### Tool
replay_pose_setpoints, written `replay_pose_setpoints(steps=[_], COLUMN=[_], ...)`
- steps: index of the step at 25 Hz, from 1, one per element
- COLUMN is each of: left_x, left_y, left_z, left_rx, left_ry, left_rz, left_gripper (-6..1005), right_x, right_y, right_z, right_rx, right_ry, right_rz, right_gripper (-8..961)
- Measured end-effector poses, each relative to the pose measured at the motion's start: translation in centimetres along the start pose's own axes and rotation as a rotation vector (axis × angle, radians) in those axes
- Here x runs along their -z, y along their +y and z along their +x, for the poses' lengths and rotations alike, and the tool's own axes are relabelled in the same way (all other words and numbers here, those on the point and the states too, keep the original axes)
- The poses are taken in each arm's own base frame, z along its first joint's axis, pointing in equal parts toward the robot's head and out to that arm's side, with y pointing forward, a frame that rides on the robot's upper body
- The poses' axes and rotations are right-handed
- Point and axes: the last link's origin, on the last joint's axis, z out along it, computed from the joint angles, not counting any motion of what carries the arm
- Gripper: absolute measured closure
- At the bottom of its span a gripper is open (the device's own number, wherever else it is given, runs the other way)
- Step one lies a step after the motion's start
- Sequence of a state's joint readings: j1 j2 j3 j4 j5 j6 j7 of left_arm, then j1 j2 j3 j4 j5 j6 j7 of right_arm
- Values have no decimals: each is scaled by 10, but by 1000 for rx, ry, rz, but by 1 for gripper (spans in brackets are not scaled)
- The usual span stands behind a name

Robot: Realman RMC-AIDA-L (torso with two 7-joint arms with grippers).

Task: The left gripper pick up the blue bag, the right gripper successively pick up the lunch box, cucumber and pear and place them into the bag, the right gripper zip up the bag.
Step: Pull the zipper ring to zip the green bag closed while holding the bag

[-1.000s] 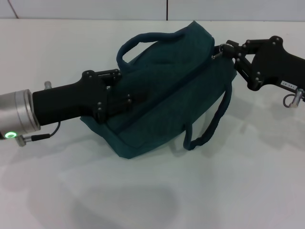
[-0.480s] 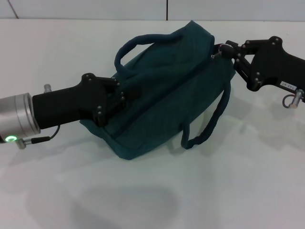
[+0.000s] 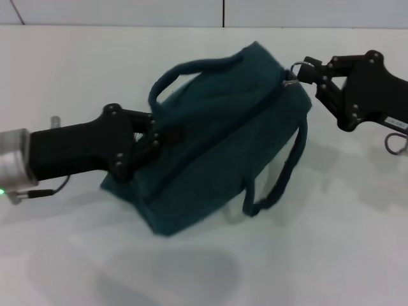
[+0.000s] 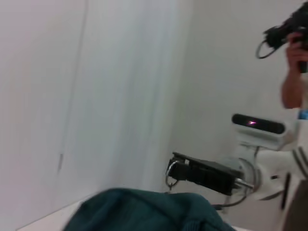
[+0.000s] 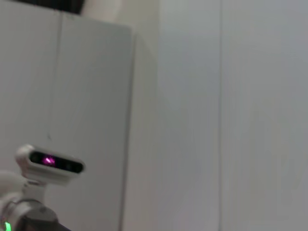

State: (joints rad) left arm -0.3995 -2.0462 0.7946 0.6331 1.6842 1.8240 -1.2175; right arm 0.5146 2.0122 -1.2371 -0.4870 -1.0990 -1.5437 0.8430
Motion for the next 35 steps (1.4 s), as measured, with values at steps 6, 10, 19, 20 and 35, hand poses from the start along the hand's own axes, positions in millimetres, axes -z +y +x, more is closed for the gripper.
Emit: replay_pose_setpoints(steps=[6,10,19,20,35], left_x=[17,20,19,19,23], left_y=[-2,-3,-1,-1,-2], left_z=[9,7,1,0,0], left_rx=[24,29,35,36,35], left_ry=[-28,-62,-118,-123,-136], left_rz=[-19,-27,-49,-49,-42], left_gripper=[951,951,951,951,951], right_x=[6,7,6,6,2], right_y=[7,0,-12,-13,-23], right_z=[-10,-4,16,17,44], right_rx=[-9,-5,12,13,-7], right_ry=[-41,0,108,116,270], right_rz=[-47,4,102,110,192], right_gripper=[935,935,935,935,935])
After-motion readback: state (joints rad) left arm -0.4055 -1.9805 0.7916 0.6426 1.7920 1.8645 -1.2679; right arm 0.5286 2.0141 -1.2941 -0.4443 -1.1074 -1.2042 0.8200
